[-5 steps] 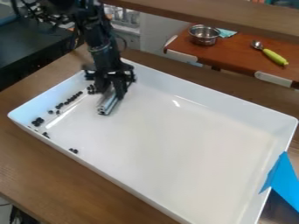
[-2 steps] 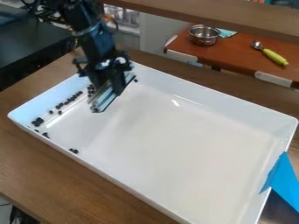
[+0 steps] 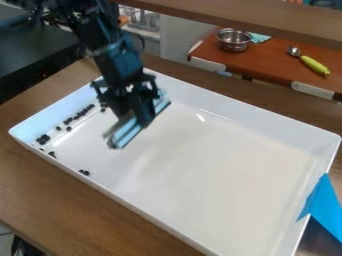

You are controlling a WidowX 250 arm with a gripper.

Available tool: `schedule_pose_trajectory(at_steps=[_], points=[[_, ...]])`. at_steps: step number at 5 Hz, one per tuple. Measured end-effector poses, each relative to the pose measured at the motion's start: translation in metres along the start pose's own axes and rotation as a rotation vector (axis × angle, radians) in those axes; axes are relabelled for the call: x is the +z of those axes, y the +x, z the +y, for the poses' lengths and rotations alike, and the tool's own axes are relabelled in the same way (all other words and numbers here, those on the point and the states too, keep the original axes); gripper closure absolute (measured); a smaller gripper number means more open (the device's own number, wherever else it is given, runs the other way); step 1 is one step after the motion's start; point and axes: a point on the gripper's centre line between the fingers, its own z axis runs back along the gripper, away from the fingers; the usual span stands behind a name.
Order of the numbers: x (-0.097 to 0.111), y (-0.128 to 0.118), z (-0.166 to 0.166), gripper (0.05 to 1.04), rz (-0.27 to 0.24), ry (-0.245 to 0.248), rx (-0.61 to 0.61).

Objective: Sweep into pile

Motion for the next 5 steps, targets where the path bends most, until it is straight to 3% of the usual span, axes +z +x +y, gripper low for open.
schedule_pose_trajectory(at_steps=[1, 2, 5], points=[[-0.023, -0.022, 0.015, 0.693, 0.008, 0.065, -0.071], [-0.032, -0.025, 0.036, 0.693, -0.021, 0.12, -0.096], [-0.014, -0.019, 0.094, 0.693, -0.095, 0.177, -0.068]])
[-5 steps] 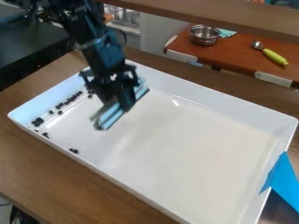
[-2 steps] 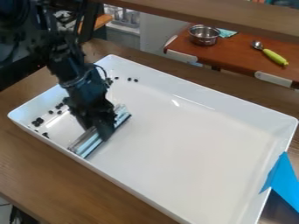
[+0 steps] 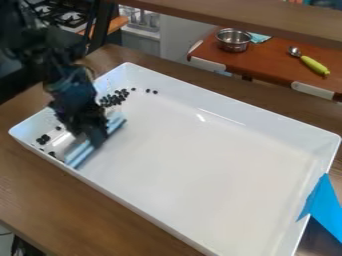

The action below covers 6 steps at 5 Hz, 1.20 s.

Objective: Sweep into pile

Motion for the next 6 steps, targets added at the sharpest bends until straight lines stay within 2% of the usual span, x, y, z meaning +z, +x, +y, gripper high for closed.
schedule_pose_trajectory(at_steps=[2, 3, 4, 5, 6], points=[[0.005, 0.001, 0.03, 0.693, -0.024, 0.062, 0.006], [0.013, 0.001, 0.028, 0.693, -0.031, 0.043, 0.003], [0.036, 0.004, 0.001, 0.693, -0.032, -0.024, 0.024], [0.054, 0.006, -0.051, 0.693, -0.019, -0.121, 0.012], [0.059, 0.008, -0.102, 0.693, 0.005, -0.126, 0.012]])
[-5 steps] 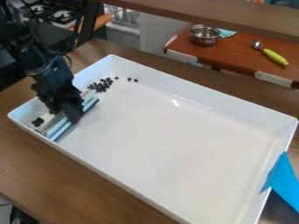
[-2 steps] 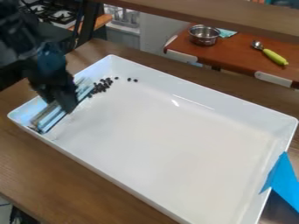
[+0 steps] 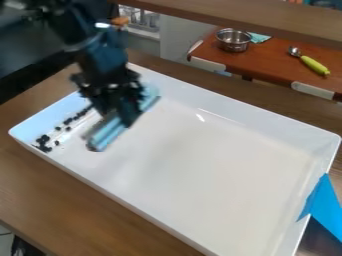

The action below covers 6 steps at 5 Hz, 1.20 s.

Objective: Sweep into pile

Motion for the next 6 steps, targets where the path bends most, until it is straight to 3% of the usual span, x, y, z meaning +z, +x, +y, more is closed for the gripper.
schedule_pose_trajectory(at_steps=[1, 2, 3, 4, 5, 6], points=[[-0.025, -0.006, -0.043, 0.693, 0.063, -0.015, -0.036], [-0.06, -0.011, -0.084, 0.693, 0.088, 0.043, -0.007], [-0.094, -0.013, -0.122, 0.693, 0.096, 0.115, -0.003], [-0.116, -0.014, -0.142, 0.693, 0.078, 0.155, -0.004], [-0.125, -0.005, -0.15, 0.652, 0.047, 0.192, 0.008], [-0.127, -0.003, -0.15, 0.351, 0.044, 0.217, 0.009]])
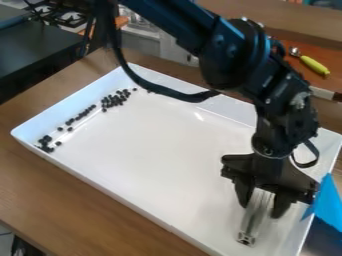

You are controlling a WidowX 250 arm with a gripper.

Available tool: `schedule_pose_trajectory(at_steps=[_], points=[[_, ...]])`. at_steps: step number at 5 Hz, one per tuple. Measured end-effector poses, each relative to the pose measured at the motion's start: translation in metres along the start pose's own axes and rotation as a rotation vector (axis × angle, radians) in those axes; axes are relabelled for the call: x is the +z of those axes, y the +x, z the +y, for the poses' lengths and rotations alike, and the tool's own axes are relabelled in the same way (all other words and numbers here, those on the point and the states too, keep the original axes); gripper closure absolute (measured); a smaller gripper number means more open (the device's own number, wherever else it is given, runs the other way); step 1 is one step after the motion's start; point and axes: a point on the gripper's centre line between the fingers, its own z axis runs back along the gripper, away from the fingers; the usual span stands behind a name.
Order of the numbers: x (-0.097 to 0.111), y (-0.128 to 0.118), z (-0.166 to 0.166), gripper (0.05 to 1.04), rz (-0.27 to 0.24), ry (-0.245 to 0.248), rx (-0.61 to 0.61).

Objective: Sweep into pile

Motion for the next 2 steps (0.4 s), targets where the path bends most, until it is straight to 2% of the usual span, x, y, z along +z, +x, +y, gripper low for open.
schedule_pose_trajectory(at_steps=[1, 2], points=[[0.013, -0.002, 0.002, 0.102, 0.011, 0.003, 0.0], [0.063, 0.009, 0.009, 0.081, -0.006, -0.033, 0.032]])
